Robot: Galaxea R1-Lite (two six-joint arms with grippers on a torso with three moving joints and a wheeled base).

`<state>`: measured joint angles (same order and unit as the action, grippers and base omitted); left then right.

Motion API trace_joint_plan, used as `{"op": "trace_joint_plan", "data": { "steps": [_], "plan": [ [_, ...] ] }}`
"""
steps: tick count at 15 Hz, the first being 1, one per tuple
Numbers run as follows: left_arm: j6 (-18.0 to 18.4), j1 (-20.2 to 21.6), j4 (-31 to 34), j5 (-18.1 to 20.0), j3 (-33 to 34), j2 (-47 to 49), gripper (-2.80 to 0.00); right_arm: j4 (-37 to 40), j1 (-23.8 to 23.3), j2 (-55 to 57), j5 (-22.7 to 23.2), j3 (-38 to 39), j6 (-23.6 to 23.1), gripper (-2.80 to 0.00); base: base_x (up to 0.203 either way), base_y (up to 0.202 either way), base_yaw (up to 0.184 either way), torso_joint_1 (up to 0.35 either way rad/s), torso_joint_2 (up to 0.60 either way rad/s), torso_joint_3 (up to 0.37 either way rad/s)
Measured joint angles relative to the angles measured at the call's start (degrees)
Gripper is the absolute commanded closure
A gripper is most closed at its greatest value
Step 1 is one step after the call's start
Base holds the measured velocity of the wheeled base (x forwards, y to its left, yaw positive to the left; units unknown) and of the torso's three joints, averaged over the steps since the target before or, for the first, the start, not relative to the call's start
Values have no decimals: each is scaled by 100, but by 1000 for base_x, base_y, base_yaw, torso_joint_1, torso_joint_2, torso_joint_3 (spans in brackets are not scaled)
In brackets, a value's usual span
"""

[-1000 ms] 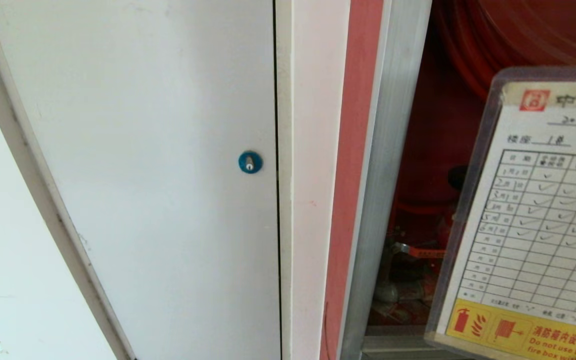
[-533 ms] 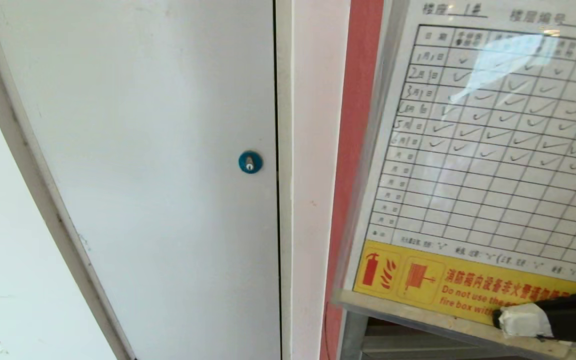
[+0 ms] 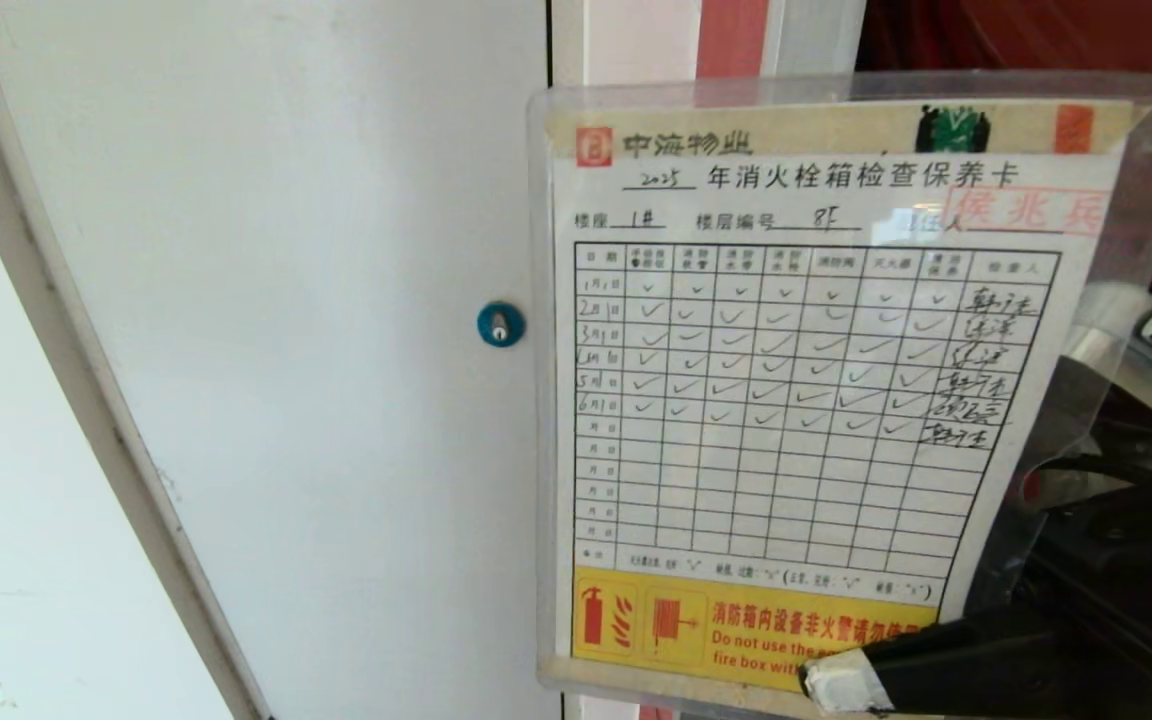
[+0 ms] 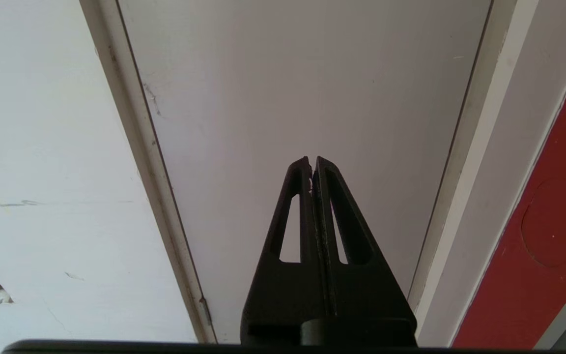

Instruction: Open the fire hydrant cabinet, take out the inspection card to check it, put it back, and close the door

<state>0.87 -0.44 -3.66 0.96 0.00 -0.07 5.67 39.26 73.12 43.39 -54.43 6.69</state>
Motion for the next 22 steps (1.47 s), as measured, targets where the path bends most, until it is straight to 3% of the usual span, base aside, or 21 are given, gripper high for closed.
{"op": "trace_joint_plan", "data": {
  "steps": [10, 22],
  "plan": [
    [0, 0, 0, -2, 0, 0, 0, 4, 574, 259, -375, 215, 3, 0, 0, 0, 0, 0, 0, 0],
    [0, 0, 0, -2, 0, 0, 0, -153, 886, 462, -384, 186, 16, 0, 0, 0, 0, 0, 0, 0]
  ]
}}
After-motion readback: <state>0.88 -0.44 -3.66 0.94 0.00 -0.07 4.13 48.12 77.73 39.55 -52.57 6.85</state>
